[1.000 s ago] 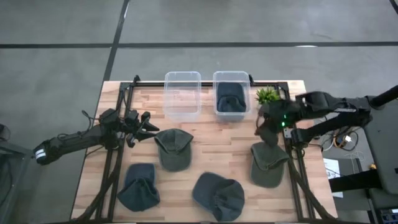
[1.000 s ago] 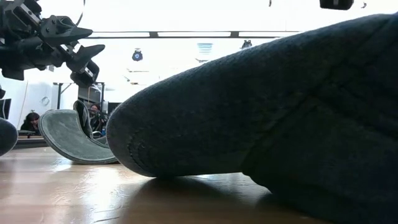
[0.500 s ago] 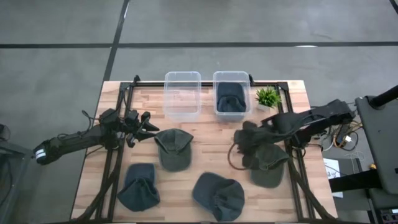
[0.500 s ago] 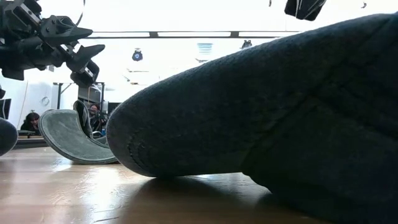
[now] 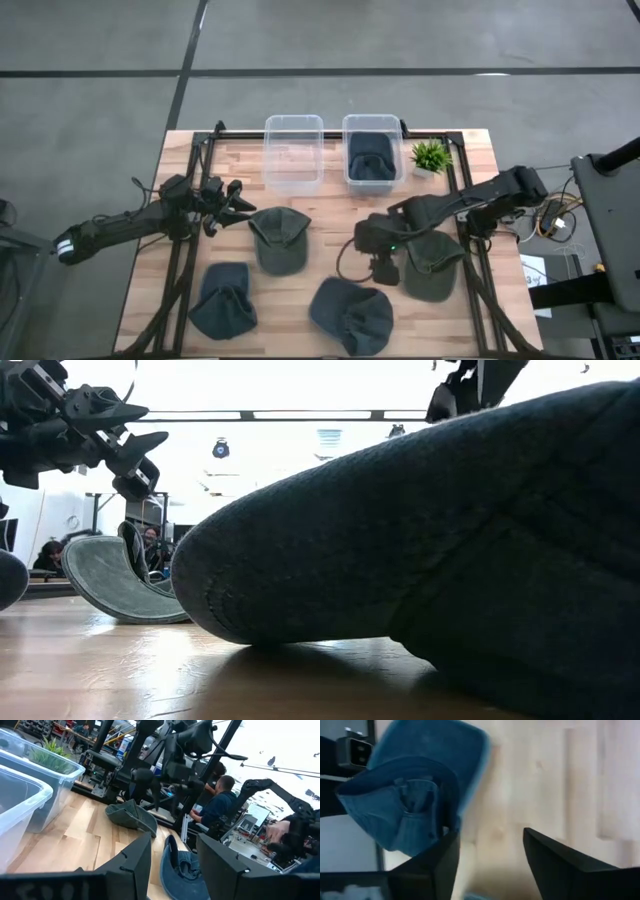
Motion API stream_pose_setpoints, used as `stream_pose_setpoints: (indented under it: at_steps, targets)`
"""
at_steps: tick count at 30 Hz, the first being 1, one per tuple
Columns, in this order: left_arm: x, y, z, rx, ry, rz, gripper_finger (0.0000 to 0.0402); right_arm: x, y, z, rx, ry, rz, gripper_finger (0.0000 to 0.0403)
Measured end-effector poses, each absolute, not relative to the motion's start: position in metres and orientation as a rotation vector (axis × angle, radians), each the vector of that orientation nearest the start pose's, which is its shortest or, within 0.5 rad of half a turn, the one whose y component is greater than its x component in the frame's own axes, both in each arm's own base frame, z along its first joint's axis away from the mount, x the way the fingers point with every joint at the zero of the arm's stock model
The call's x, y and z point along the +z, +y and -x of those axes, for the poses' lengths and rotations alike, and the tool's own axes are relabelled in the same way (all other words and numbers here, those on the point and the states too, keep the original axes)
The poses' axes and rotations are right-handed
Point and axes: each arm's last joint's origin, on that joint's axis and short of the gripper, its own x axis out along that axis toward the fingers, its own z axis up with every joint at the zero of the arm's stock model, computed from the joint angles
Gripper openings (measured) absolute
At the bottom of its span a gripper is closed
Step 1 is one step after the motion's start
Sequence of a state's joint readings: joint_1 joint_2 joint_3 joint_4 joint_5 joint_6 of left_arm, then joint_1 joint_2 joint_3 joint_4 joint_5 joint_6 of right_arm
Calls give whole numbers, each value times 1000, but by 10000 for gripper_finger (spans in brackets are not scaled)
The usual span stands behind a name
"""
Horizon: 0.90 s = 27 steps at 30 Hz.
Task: Pick & Place hat
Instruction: Put the right blue cap into the right transparent bin
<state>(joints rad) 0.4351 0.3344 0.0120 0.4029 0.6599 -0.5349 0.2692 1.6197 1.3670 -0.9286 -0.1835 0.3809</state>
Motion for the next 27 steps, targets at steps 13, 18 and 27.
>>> stream_pose_setpoints:
  at_steps: [13, 18, 27]
  targets:
    - [177, 29, -109, -305, 4, 431, 151, 232, 103, -342, 196, 1287, -372, 253]
    - [177, 29, -109, -321, 6, 415, 151, 217, 106, -350, 177, 1306, -389, 254]
    - [176, 27, -108, -376, 21, 412, 151, 203, 108, -358, 158, 1313, -415, 254]
